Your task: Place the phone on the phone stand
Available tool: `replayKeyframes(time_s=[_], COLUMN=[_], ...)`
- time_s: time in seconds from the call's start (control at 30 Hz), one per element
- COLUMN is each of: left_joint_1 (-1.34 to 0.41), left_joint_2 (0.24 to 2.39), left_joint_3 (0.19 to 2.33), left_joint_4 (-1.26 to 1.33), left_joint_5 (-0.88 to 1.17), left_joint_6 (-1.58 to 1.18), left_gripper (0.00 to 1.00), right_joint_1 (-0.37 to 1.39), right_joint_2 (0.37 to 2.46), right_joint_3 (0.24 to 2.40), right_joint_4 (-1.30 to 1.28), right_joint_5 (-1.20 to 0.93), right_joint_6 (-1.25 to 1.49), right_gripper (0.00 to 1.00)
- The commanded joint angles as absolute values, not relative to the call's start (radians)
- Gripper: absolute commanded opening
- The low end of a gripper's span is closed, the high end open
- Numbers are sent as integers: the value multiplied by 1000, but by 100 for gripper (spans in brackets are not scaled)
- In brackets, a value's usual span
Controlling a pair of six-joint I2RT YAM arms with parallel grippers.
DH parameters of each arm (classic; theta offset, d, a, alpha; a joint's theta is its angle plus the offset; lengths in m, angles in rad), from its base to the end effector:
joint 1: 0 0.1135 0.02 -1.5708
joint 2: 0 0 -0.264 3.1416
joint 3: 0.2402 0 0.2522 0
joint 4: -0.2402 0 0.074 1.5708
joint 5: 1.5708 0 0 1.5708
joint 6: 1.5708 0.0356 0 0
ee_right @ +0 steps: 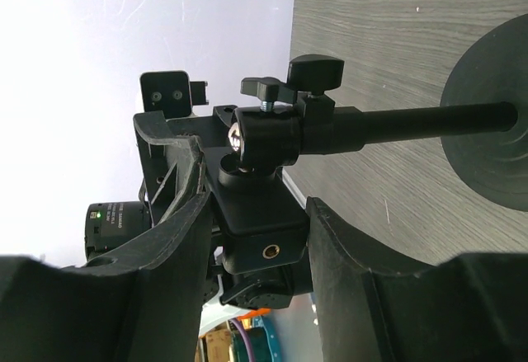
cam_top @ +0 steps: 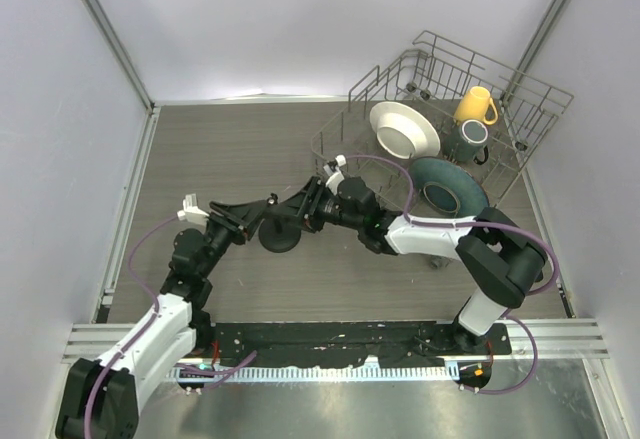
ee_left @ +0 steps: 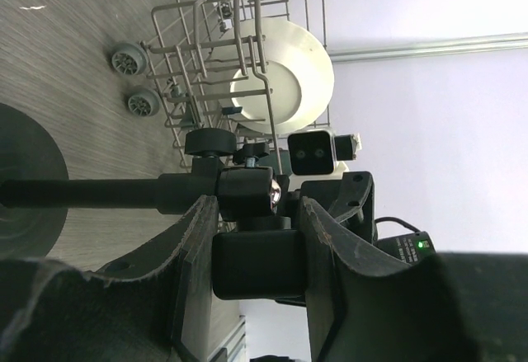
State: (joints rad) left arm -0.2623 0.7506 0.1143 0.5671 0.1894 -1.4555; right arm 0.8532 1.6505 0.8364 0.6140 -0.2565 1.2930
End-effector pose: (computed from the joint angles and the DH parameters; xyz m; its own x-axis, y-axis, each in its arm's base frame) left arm 0.1608 -0.0501 0.1887 -0.4409 -0.8918 -0.1018 -0.0162 0.1213 -0.9925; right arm 0.2293 0.2765 0.2182 -0.8939 0.3905 -0.2203 -0.1190 0.2671 0.9563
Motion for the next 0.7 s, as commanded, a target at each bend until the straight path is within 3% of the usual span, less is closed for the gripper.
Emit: replayKeyframes(time_s=[0.0, 0.3, 0.43, 0.53, 0.57, 0.67], left_joint_1=[-259, -259, -258, -259, -259, -258], left_joint_2=[782, 974, 971, 905, 881, 766], left_joint_3=[6, 32, 57, 71, 72, 103], left_joint_4=[235, 374, 298, 235, 182, 36], left_joint_5=[107, 160, 167, 152, 140, 101], left_joint_6=[-1298, -1290, -1272, -1258, -1259, -1243], left_gripper=[0, 0, 0, 23, 41, 67], right_joint_1=[810, 808, 807, 804, 804, 799], right_joint_2=[1585, 1608, 1594, 1606, 1612, 1632], right_joint_3=[884, 868, 894, 905, 905, 908], right_joint_4=[574, 608, 555, 528, 529, 540], right_joint_5=[-244, -249, -242, -250, -256, -278], right_joint_6=[1284, 1309, 1273, 1247, 1247, 1243], right_gripper=[1, 0, 1, 1, 1, 3])
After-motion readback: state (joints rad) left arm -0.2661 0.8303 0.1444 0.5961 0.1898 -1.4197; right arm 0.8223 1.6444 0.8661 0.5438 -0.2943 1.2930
